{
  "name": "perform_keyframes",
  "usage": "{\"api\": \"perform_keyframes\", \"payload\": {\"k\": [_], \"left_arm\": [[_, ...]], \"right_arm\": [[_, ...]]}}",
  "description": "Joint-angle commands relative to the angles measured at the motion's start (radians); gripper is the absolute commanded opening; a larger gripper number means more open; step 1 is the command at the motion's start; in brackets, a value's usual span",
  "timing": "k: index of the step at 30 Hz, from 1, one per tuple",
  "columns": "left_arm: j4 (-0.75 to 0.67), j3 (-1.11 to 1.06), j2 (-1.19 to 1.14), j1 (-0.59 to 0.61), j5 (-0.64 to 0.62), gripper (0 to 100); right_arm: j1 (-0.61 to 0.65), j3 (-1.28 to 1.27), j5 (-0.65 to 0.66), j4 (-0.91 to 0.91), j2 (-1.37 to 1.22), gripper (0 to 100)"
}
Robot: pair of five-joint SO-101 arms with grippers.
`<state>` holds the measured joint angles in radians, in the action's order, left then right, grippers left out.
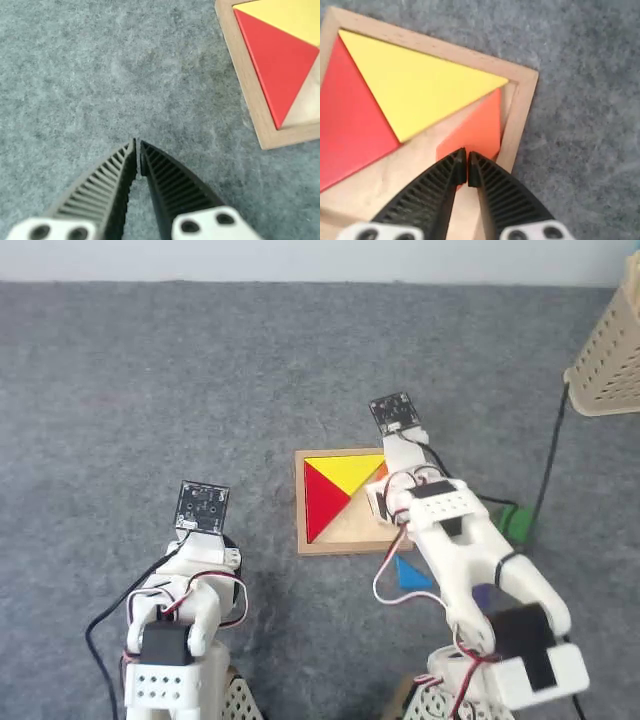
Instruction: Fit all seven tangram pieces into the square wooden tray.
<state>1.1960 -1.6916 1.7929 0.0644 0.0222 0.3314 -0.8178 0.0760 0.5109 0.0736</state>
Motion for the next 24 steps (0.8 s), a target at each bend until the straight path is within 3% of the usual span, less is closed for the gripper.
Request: {"api": "perform_keyframes", "payload": {"k": [1, 10, 24], "left_arm": [[0.005, 0.005, 0.003, 0.005, -0.009, 1], [0.005, 0.005, 0.003, 0.005, -0.009, 1], [0.005, 0.005, 0.003, 0.005, -0.009, 1]], "right_arm": [[-0.015, 0.094, 0.020, 0.050, -0.070, 0.7], [-0.042, 0.158, 0.020, 0.047, -0.096, 0.7], [0.068, 0.124, 0.021, 0.148, -0.082, 0.7]]}}
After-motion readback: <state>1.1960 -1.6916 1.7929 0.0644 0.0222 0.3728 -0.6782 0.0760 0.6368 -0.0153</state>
